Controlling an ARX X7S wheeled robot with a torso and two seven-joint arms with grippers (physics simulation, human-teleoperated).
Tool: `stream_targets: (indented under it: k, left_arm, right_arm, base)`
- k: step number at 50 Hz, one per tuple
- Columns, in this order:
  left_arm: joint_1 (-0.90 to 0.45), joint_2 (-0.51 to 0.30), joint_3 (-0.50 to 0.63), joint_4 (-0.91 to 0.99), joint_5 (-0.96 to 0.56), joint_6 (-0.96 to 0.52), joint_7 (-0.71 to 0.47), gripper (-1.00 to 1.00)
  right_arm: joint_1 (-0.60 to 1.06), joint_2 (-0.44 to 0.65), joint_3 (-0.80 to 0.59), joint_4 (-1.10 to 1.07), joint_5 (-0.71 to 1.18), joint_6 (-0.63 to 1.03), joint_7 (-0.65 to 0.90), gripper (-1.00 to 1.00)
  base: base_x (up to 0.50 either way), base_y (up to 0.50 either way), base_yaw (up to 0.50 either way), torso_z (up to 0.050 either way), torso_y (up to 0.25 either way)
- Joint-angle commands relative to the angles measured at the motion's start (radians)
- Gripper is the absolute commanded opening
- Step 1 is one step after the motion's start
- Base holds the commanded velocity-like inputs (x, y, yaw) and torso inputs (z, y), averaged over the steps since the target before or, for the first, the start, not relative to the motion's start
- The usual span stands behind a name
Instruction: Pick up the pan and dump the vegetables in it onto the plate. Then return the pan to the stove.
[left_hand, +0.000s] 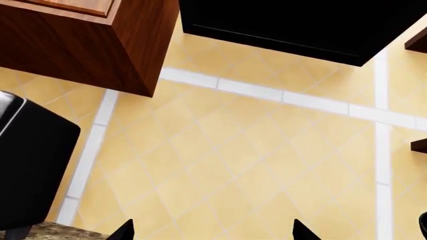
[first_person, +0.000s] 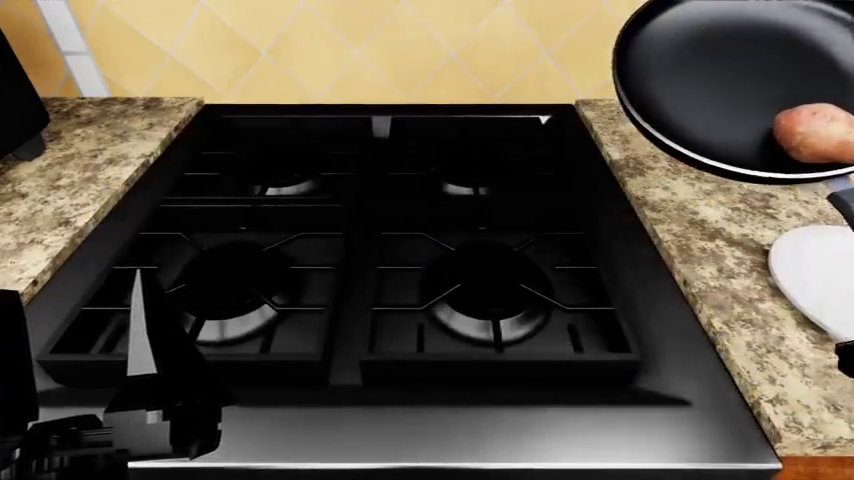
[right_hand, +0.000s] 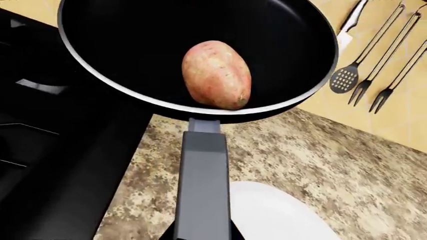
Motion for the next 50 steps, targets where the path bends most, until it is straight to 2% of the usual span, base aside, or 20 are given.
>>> stream_targets:
  k: [1, 16, 33, 50]
  left_arm:
    - [0.001, -0.004, 0.002, 0.001, 0.001, 0.003, -0.005, 1.0]
    - [0.001, -0.008, 0.01, 0.001, 0.008, 0.006, -0.01, 1.0]
    - [-0.002, -0.013, 0.016, -0.003, 0.009, 0.007, -0.016, 1.0]
    - [-0.006, -0.019, 0.021, -0.004, 0.011, 0.006, -0.023, 1.0]
  right_arm:
    - [-0.045, -0.046, 0.188, -0.01, -0.11, 0.096, -0.007, -1.0]
    - [-0.09, -0.059, 0.274, -0.004, -0.187, 0.172, 0.003, -1.0]
    - [-0.112, -0.057, 0.287, 0.02, -0.258, 0.21, 0.05, -1.0]
    - [-0.201, -0.079, 0.362, -0.021, -0.34, 0.271, -0.004, -1.0]
  base:
    - [0.0, 0.0, 0.0, 0.0, 0.0]
    - [0.0, 0.0, 0.0, 0.0, 0.001]
    - [0.0, 0.0, 0.0, 0.0, 0.001]
    - [0.0, 0.0, 0.0, 0.001, 0.001]
